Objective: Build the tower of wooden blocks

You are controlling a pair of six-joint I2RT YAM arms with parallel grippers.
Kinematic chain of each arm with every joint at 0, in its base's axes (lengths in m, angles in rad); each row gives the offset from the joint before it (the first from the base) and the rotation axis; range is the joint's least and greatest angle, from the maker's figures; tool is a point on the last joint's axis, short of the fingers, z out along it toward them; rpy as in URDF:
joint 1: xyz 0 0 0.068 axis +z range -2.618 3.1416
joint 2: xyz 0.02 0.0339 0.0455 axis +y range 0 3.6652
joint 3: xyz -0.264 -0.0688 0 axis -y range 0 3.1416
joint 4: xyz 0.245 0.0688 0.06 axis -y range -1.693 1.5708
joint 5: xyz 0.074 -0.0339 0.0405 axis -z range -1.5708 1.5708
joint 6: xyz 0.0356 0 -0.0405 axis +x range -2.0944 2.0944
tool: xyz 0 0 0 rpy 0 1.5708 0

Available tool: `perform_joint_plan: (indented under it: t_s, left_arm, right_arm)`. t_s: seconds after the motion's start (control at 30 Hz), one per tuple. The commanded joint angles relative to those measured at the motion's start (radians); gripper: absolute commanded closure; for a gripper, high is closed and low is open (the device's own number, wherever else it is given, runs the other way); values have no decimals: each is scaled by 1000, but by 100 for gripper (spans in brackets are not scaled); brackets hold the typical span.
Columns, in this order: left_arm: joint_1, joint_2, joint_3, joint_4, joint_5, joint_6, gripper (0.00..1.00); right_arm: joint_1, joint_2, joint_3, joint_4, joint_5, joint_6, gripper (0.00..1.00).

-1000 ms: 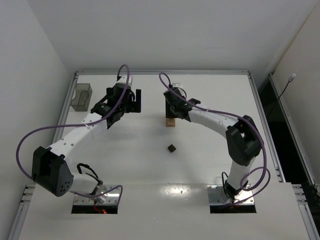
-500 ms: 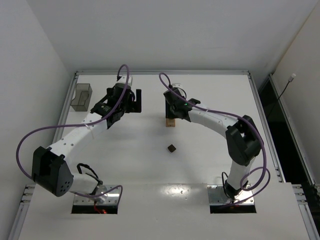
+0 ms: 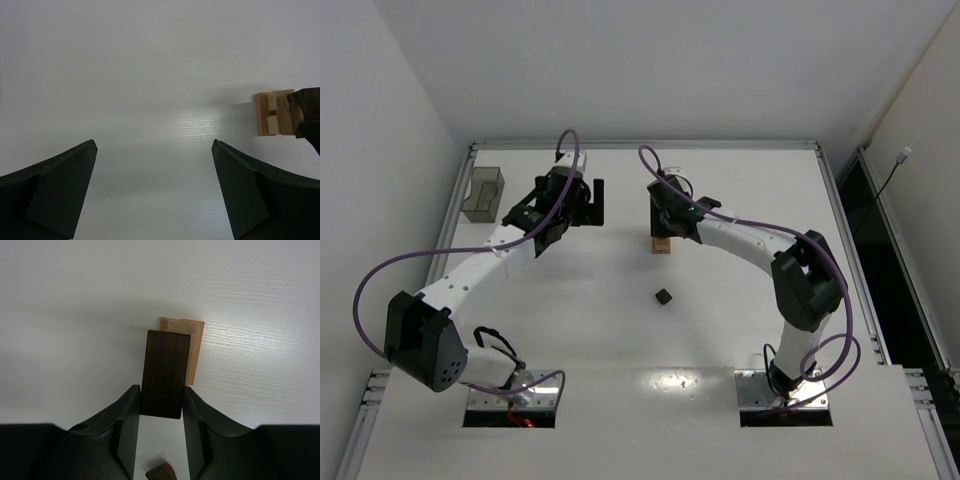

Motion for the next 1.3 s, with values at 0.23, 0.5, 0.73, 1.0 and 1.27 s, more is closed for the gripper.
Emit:
perform_joint_plan:
  t_s: [0.23, 0.5, 0.73, 1.0, 1.27]
  left_arm:
    - [12, 5, 6, 37, 19, -12, 0]
    - [12, 14, 15, 37, 28, -12, 0]
    - [12, 23, 15, 37, 37, -12, 0]
    - [12, 23, 15, 37, 37, -12, 0]
    - [12, 23, 15, 37, 37, -12, 0]
  right_arm:
    - [-18, -4, -15, 26, -5, 9, 100]
    - [-38, -4, -24, 35, -15, -1, 100]
    - [-38, -4, -15, 35, -18, -19, 100]
    - [-29, -4, 3, 44, -28, -38, 100]
    - [-29, -4, 3, 44, -28, -47, 100]
